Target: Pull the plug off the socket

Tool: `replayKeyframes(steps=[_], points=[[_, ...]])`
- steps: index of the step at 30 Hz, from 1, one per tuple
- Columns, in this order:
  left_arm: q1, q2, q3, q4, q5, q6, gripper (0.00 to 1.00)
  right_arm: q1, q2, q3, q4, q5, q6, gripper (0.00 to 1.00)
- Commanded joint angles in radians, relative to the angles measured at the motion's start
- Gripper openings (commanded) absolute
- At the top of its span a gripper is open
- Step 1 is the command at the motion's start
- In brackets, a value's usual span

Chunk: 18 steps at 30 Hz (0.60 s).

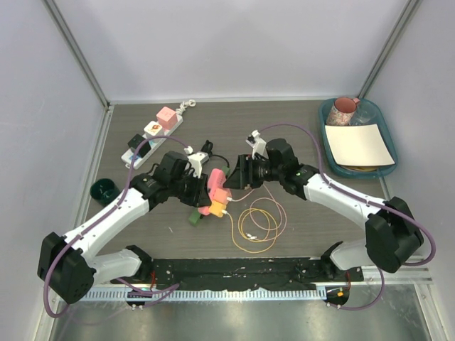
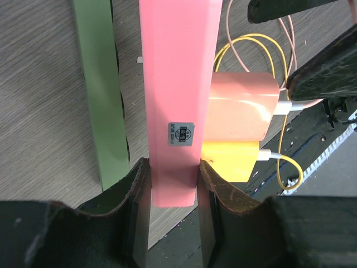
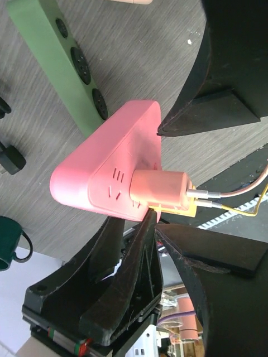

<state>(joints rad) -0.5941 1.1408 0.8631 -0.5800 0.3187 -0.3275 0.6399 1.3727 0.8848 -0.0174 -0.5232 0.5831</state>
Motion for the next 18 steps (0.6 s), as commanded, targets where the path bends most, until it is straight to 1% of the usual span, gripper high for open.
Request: replayKeyframes(steps=[1, 5, 9, 10, 13, 14, 15, 16, 18], points=[[0.004, -0.041, 0.005, 0.065, 0.013, 0.01, 0.0, 0.017, 0.028, 0.017, 0.011, -0.069, 0.056, 0.69], [0.002, -0.041, 0.002, 0.066, 0.003, 0.005, 0.0, 0.05, 0.048, 0.005, 0.075, -0.069, 0.113, 0.67], [0.002, -0.046, 0.002, 0.066, -0.003, 0.005, 0.0, 0.086, 0.097, 0.016, 0.062, -0.051, 0.132, 0.64], [0.004, -0.05, 0.001, 0.069, -0.003, 0.005, 0.0, 0.09, 0.101, 0.011, 0.083, -0.055, 0.135, 0.62], [0.004, -0.05, -0.003, 0.066, -0.006, 0.01, 0.0, 0.098, 0.1, -0.009, 0.097, -0.026, 0.144, 0.27], [0.004, -0.05, -0.003, 0.06, -0.015, 0.011, 0.0, 0.098, 0.094, -0.013, 0.096, -0.006, 0.143, 0.1], [0.002, -0.052, -0.003, 0.055, -0.051, 0.011, 0.0, 0.098, 0.086, -0.023, 0.09, 0.014, 0.133, 0.03], [0.002, -0.05, -0.003, 0.04, -0.073, 0.015, 0.0, 0.098, 0.065, -0.027, 0.086, 0.029, 0.127, 0.01], [0.004, -0.041, 0.001, 0.022, -0.118, 0.019, 0.0, 0.093, 0.049, -0.041, 0.085, 0.038, 0.123, 0.01]])
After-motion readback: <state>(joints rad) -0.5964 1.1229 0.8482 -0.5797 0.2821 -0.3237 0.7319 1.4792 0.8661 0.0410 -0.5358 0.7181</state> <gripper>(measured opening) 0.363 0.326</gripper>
